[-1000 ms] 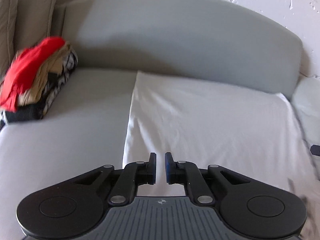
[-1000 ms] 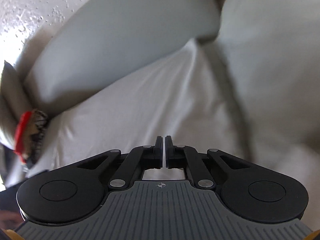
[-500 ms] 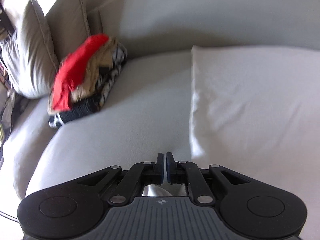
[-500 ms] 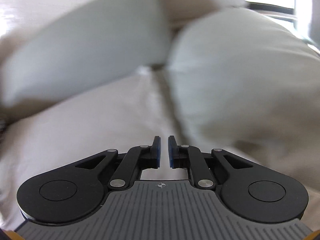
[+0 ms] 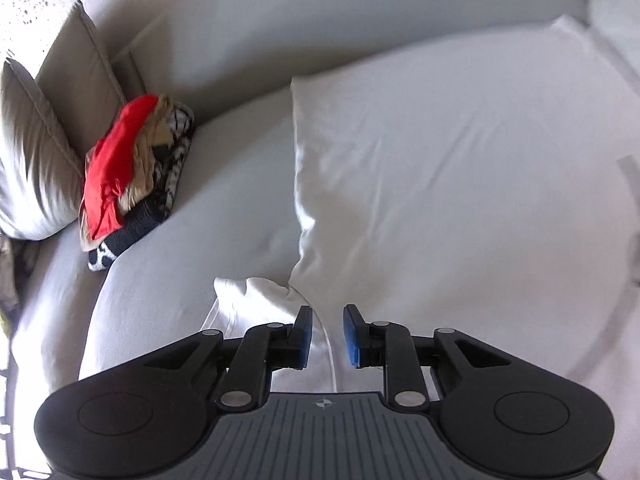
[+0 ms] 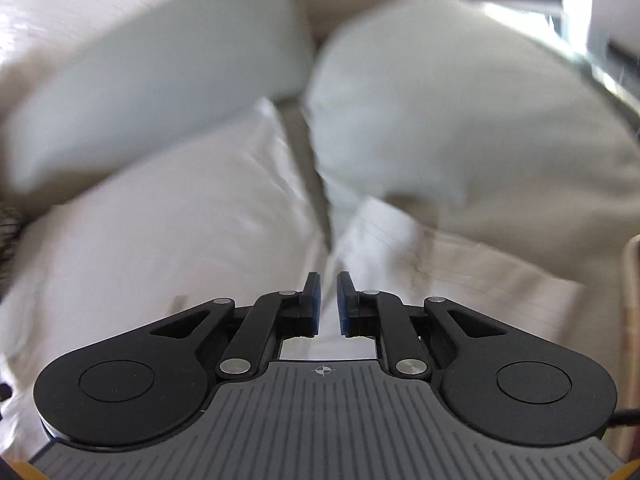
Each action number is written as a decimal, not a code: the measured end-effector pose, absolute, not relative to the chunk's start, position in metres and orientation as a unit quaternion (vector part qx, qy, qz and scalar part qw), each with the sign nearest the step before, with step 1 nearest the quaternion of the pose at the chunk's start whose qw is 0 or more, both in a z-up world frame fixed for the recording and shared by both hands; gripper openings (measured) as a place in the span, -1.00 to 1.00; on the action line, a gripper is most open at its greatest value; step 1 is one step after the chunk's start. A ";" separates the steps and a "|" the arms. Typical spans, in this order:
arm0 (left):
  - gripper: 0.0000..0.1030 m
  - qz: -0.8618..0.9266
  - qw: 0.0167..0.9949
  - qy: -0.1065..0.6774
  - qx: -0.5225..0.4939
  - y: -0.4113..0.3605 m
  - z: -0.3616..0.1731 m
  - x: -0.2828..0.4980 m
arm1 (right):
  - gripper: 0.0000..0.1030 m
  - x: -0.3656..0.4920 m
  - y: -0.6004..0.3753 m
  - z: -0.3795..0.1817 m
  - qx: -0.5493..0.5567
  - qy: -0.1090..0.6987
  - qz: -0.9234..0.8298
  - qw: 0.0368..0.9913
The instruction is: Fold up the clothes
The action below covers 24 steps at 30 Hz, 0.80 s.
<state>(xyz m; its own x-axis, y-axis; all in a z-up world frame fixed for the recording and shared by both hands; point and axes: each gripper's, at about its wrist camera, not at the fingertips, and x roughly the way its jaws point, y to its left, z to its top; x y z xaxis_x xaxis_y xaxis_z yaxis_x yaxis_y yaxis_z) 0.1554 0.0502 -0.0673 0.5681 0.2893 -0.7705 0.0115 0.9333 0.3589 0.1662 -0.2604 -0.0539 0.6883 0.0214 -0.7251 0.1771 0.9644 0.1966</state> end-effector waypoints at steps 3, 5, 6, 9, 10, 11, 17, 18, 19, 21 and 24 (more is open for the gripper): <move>-0.46 0.042 0.890 0.436 0.125 0.043 -0.032 0.111 | -0.60 0.120 -0.255 -0.022 0.135 0.360 0.002 0.923; -0.39 0.016 0.901 0.421 0.098 0.039 -0.011 0.084 | -0.36 0.094 -0.252 -0.005 0.133 0.344 0.031 0.929; -0.38 0.005 0.904 0.416 0.093 0.035 -0.002 0.071 | -0.28 0.085 -0.249 0.004 0.131 0.338 0.043 0.931; -0.35 -0.018 0.910 0.405 0.086 0.027 0.012 0.041 | -0.18 0.050 -0.251 0.015 0.117 0.334 0.077 0.932; -0.35 -0.022 0.911 0.404 0.083 0.025 0.014 0.033 | -0.18 0.043 -0.252 0.013 0.117 0.344 0.081 0.928; -0.35 -0.027 0.909 0.408 0.076 0.022 0.012 0.027 | -0.18 0.035 -0.253 0.011 0.118 0.353 0.085 0.924; -0.21 -0.031 0.903 0.420 0.080 -0.011 -0.028 -0.004 | -0.13 -0.002 -0.263 -0.035 0.130 0.388 0.036 0.912; -0.21 -0.022 0.901 0.425 0.080 -0.015 -0.038 -0.008 | -0.14 -0.004 -0.266 -0.044 0.133 0.392 0.033 0.910; -0.21 -0.014 0.901 0.427 0.074 -0.018 -0.047 -0.011 | -0.16 -0.006 -0.269 -0.052 0.136 0.396 0.030 0.908; -0.21 -0.008 0.900 0.432 0.060 -0.021 -0.063 -0.015 | -0.37 -0.008 -0.272 -0.067 0.135 0.399 0.029 0.906; -0.21 -0.006 0.901 0.429 0.064 -0.029 -0.071 -0.014 | -0.43 -0.006 -0.265 -0.073 0.119 0.383 0.042 0.915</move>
<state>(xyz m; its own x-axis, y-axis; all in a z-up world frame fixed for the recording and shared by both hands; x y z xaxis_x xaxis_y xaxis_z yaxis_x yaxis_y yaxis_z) -0.0138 -0.0285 -0.0714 0.6320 0.0449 -0.7737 0.0648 0.9918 0.1105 -0.0060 -0.2648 -0.0726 0.7035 0.1676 -0.6906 0.0153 0.9680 0.2505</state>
